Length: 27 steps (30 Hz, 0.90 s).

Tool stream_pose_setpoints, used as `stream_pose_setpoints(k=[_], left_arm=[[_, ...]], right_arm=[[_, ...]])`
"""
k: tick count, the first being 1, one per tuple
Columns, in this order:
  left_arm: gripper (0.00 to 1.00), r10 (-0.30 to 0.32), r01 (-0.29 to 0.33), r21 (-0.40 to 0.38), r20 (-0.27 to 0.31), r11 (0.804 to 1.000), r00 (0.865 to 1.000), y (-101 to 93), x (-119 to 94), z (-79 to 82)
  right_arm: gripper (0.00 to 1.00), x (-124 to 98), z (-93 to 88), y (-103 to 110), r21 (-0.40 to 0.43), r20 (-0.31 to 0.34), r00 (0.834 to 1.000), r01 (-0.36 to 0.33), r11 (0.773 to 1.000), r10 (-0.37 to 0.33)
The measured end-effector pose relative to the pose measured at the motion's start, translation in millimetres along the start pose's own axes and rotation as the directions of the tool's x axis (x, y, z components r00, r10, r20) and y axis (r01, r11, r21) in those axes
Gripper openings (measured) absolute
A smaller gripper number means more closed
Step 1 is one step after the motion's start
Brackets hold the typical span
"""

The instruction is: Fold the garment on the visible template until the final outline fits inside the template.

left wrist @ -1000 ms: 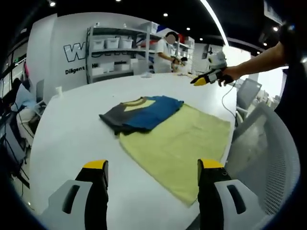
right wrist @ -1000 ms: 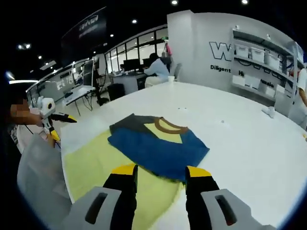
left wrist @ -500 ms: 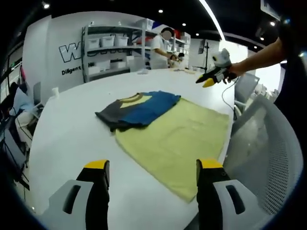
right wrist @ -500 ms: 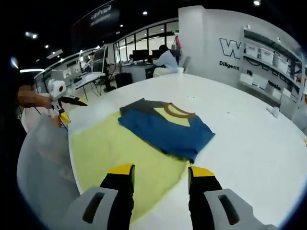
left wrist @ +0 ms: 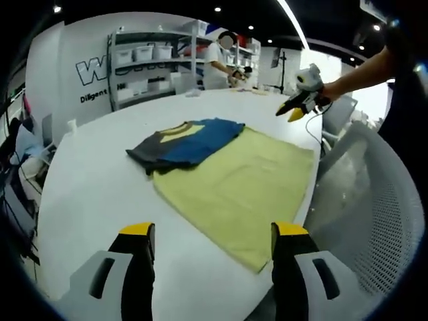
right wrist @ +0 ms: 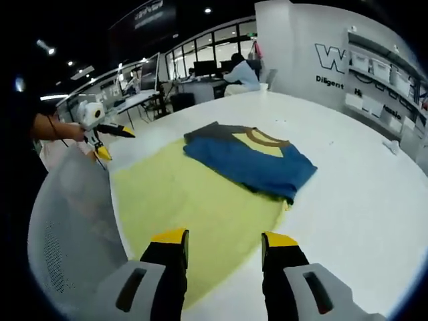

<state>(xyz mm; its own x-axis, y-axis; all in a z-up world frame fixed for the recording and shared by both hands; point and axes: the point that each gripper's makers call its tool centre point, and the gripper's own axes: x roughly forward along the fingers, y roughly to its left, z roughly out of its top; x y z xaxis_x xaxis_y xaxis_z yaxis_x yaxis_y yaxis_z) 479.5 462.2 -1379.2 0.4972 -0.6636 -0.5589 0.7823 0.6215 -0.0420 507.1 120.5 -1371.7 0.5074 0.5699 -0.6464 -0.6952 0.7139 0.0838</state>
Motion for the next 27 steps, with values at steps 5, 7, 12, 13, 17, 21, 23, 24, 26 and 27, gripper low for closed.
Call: stream_pose_setpoints(k=[5, 7, 12, 13, 17, 21, 23, 24, 26, 27], left_arm=[[0.67, -0.019, 0.02, 0.017, -0.021, 1.0, 1.0, -8.3, 0.7, -7.2], [0.67, -0.025, 0.026, 0.02, -0.027, 0.999, 0.999, -10.6, 1.2, -8.7], [0.65, -0.052, 0.054, 0.035, -0.046, 0.998, 0.998, -18.8, 3.8, -14.4], [0.65, -0.06, 0.063, 0.047, -0.058, 0.997, 0.997, -20.9, 4.6, -17.6], [0.64, -0.072, 0.077, 0.057, -0.083, 0.995, 0.994, -23.4, 6.0, -25.8], [0.61, -0.087, 0.094, 0.066, -0.095, 0.993, 0.992, -26.8, 6.2, -28.3], [0.59, -0.099, 0.109, 0.08, -0.112, 0.991, 0.989, -29.9, 7.1, -31.1], [0.59, -0.106, 0.117, 0.089, -0.121, 0.989, 0.987, -31.7, 7.6, -32.8], [0.58, -0.119, 0.134, 0.105, -0.142, 0.985, 0.983, -35.2, 8.9, -37.2], [0.57, -0.125, 0.144, 0.117, -0.154, 0.983, 0.98, -37.4, 9.6, -39.6]], right_arm=[[0.41, -0.3, -24.5, 20.5, -0.007, -0.054, 0.997, -0.053, 0.999, 0.053], [0.41, -0.7, -34.7, 27.6, -0.019, -0.076, 0.995, -0.069, 0.997, 0.068], [0.4, -4.1, -54.3, 37.1, -0.025, -0.109, 0.991, -0.083, 0.996, 0.08], [0.39, -5.1, -60.4, 40.1, -0.026, -0.122, 0.989, -0.087, 0.996, 0.084], [0.37, -8.0, -73.9, 49.6, -0.038, -0.15, 0.984, -0.104, 0.994, 0.098], [0.34, -10.7, -87.7, 57.6, -0.077, -0.19, 0.977, -0.118, 0.99, 0.102], [0.31, -11.2, -94.7, 59.6, -0.094, -0.21, 0.972, -0.124, 0.988, 0.102], [0.3, -11.4, -95.7, 60.4, -0.093, -0.211, 0.972, -0.125, 0.988, 0.103], [0.31, -12.4, -97.2, 62.0, -0.085, -0.211, 0.971, -0.129, 0.988, 0.108], [0.31, -12.4, -98.5, 62.7, -0.084, -0.213, 0.971, -0.129, 0.988, 0.108]])
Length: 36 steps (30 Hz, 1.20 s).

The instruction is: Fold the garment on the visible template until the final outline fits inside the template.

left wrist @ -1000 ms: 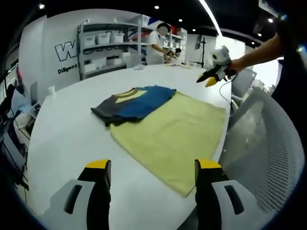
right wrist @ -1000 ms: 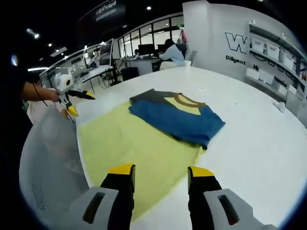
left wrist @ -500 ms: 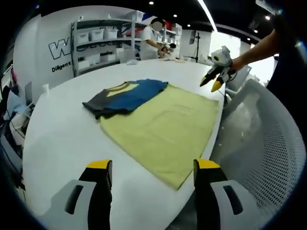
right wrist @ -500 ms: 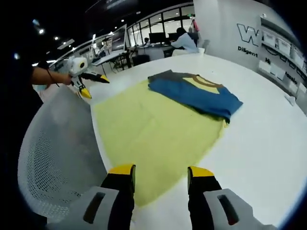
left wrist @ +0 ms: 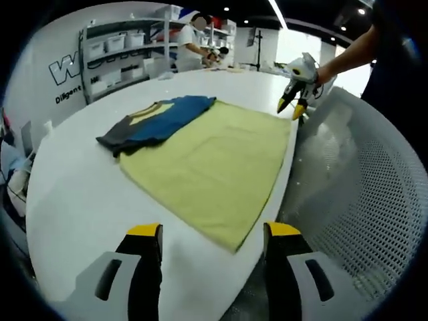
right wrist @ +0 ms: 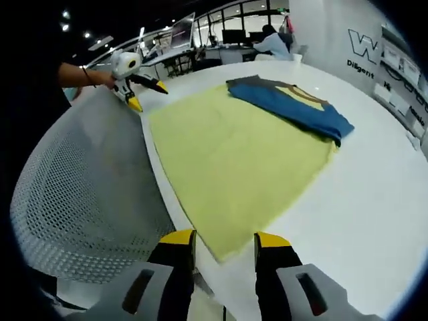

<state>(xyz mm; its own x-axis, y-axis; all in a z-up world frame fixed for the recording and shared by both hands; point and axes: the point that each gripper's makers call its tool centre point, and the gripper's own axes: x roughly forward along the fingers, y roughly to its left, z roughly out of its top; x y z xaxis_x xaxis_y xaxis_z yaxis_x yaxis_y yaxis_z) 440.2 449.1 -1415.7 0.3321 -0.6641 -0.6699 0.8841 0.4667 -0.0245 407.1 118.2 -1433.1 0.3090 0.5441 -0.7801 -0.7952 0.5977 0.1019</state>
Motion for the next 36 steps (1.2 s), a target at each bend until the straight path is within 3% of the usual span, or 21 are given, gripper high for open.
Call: stream_pose_setpoints(k=[17, 23, 29, 30, 36], left_arm=[[0.41, -0.064, 0.07, 0.092, -0.074, 0.993, 0.995, -13.8, 6.3, -2.7], [0.34, -0.08, 0.094, 0.156, -0.097, 0.983, 0.992, -16.6, 10.4, -3.3], [0.23, -0.082, 0.125, 0.257, -0.175, 0.958, 0.981, -14.0, 13.9, -18.2], [0.22, -0.082, 0.115, 0.227, -0.15, 0.967, 0.985, -16.5, 15.4, -15.3], [0.15, -0.079, 0.117, 0.231, -0.169, 0.966, 0.983, -11.8, 15.7, -18.6]], right_arm=[[0.18, 9.3, -9.1, 4.9, -0.068, -0.039, 0.999, 0.013, 0.998, -0.015], [0.14, 9.0, -10.9, 4.9, -0.125, -0.054, 0.998, 0.02, 0.992, -0.027], [0.12, 10.5, -12.5, 5.4, -0.206, -0.086, 0.996, 0.02, 0.978, -0.038], [0.11, 10.4, -12.4, 5.0, -0.22, -0.09, 0.995, 0.018, 0.975, -0.039], [0.1, 9.7, -12.5, 4.5, -0.252, -0.1, 0.994, 0.009, 0.968, -0.035]])
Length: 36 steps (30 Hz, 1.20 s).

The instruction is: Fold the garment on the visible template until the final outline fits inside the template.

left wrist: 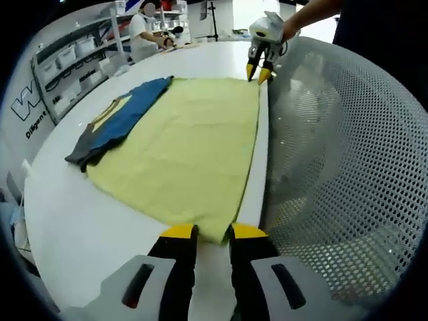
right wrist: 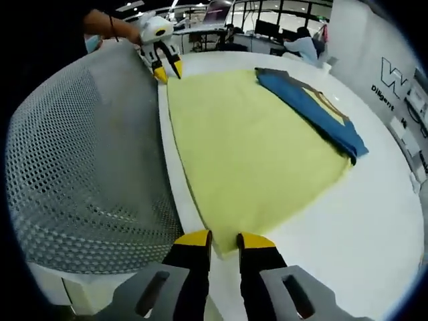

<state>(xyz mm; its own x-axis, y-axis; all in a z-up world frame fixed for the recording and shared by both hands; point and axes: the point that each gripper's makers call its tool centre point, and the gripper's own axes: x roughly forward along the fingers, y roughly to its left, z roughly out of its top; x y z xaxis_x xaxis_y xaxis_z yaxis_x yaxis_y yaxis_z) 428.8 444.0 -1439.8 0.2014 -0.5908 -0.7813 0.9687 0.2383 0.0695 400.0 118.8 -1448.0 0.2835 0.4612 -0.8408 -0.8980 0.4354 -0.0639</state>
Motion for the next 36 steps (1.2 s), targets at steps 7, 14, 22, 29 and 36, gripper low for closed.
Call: stream_pose_setpoints(k=[7, 14, 22, 29, 36], left_arm=[[0.09, -0.011, 0.011, -0.009, -0.01, 1.0, 1.0, -0.1, 0.9, -1.7], [0.05, -0.008, 0.008, -0.039, -0.009, 0.999, 1.0, 3.5, 1.7, -3.2], [0.02, -0.027, 0.024, -0.145, -0.018, 0.989, 0.999, 6.1, -0.5, -2.8], [0.01, -0.06, 0.066, -0.303, 0.03, 0.951, 0.998, 13.6, -12.2, 6.3], [0.01, -0.091, 0.087, -0.289, -0.001, 0.953, 0.996, 13.0, -12.8, 2.8]], right_arm=[[0.07, 0.1, -0.4, -1.7, -0.017, -0.007, 1.0, 0.006, 1.0, -0.006], [0.02, 0.7, -0.8, -4.8, -0.035, -0.017, 1.0, 0.019, 0.999, -0.02], [0.0, 1.4, -0.2, -9.9, 0.013, -0.044, 0.999, 0.032, 0.999, -0.031], [0.0, -5.2, 3.1, -15.3, 0.016, -0.046, 0.999, 0.026, 1.0, -0.025], [0.0, -14.0, 12.7, -19.4, 0.028, -0.037, 0.999, 0.023, 0.999, -0.022]])
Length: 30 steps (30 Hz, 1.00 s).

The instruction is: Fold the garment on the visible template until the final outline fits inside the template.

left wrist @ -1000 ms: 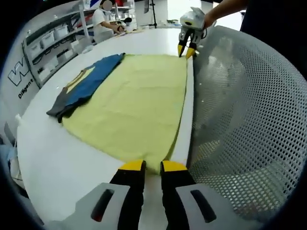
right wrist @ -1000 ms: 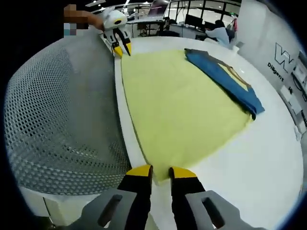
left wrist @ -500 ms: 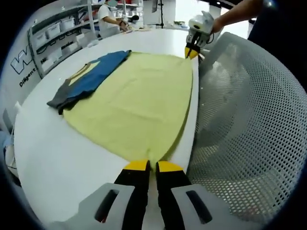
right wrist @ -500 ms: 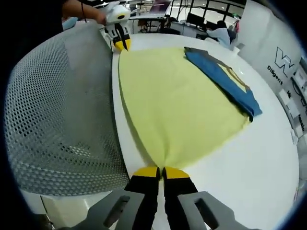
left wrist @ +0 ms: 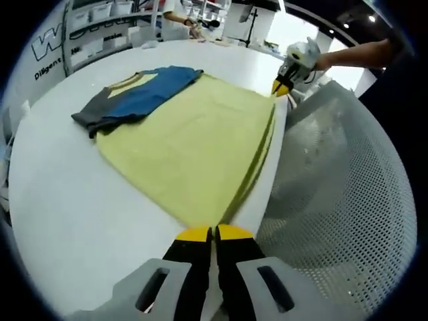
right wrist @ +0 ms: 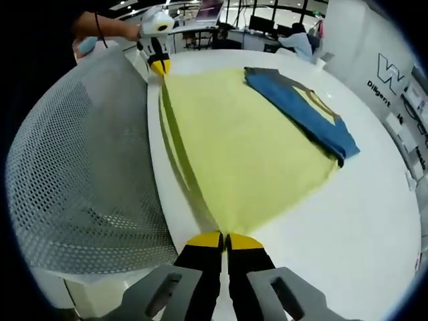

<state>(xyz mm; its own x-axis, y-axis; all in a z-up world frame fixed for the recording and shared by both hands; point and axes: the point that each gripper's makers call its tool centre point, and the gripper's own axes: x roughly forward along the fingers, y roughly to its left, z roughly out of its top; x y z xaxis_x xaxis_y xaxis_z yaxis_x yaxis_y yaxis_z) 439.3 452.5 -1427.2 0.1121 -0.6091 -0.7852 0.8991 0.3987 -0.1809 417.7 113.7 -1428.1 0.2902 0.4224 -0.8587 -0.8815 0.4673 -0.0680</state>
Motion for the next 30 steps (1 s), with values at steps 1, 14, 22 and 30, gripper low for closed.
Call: stream_pose_setpoints(k=[1, 14, 22, 30], left_arm=[[0.01, -0.003, 0.003, 0.005, -0.006, 1.0, 1.0, -0.6, -0.2, -0.4], [0.01, -0.046, 0.047, 0.013, -0.051, 0.999, 0.998, -17.5, -9.5, -5.7], [0.01, -0.07, 0.07, 0.0, -0.063, 0.998, 0.996, -25.1, -18.3, -5.6], [0.01, -0.071, 0.073, 0.027, -0.074, 0.997, 0.995, -22.3, -31.2, 13.4]], right_arm=[[0.0, -0.7, 0.3, 0.5, -0.004, -0.001, 1.0, -0.004, 1.0, 0.004], [0.0, -8.2, -0.4, 16.6, 0.061, -0.01, 0.999, -0.052, 0.997, 0.053], [0.0, -15.7, 1.4, 24.4, 0.057, -0.009, 0.997, -0.073, 0.996, 0.073], [0.0, -30.7, 15.0, 16.1, 0.037, -0.008, 0.997, -0.073, 0.997, 0.073]])
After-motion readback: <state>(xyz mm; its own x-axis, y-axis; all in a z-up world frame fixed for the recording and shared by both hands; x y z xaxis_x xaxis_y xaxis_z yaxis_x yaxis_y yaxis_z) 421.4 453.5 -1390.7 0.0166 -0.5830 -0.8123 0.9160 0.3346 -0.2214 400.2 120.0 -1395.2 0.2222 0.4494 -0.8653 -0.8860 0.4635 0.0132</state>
